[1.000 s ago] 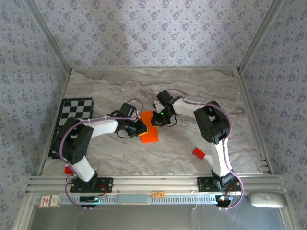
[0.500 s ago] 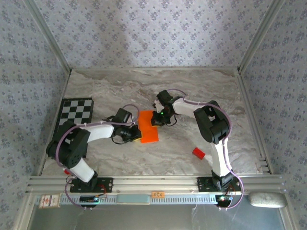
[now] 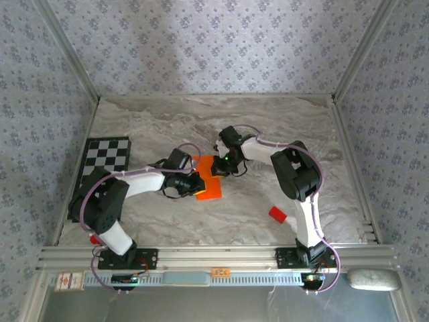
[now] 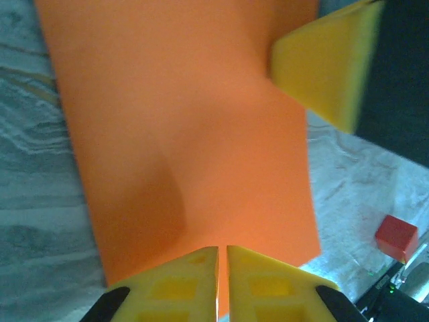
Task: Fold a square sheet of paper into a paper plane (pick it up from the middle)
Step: First fold the square sheet of paper in half at the center of the table.
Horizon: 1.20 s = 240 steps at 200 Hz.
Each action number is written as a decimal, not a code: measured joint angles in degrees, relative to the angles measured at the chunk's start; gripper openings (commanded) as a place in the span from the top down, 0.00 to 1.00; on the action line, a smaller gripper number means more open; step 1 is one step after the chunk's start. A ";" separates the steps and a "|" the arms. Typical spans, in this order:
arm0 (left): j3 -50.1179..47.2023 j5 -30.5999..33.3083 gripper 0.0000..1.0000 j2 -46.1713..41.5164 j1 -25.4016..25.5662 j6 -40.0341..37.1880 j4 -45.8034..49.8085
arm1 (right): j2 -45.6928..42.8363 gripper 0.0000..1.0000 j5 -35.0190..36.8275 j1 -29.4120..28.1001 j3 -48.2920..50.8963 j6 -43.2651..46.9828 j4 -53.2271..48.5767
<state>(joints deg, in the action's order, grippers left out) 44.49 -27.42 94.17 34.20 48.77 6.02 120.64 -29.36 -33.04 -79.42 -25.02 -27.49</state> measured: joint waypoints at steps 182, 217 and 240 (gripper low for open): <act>-3.78 3.41 0.74 -12.68 -0.90 -7.67 13.16 | -0.81 0.93 2.01 -0.74 -0.66 -0.74 -0.22; -2.29 4.85 0.59 -15.26 -2.95 -3.58 5.09 | -1.42 0.89 5.53 -0.81 -2.14 -2.38 -2.32; -2.25 5.01 0.54 -14.67 -3.72 -1.44 -0.79 | -1.66 0.85 6.67 -0.70 -3.02 -4.07 -2.47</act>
<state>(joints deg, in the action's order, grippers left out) 42.24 -22.41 79.50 30.48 47.33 5.23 118.98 -22.70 -33.74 -82.43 -29.08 -29.95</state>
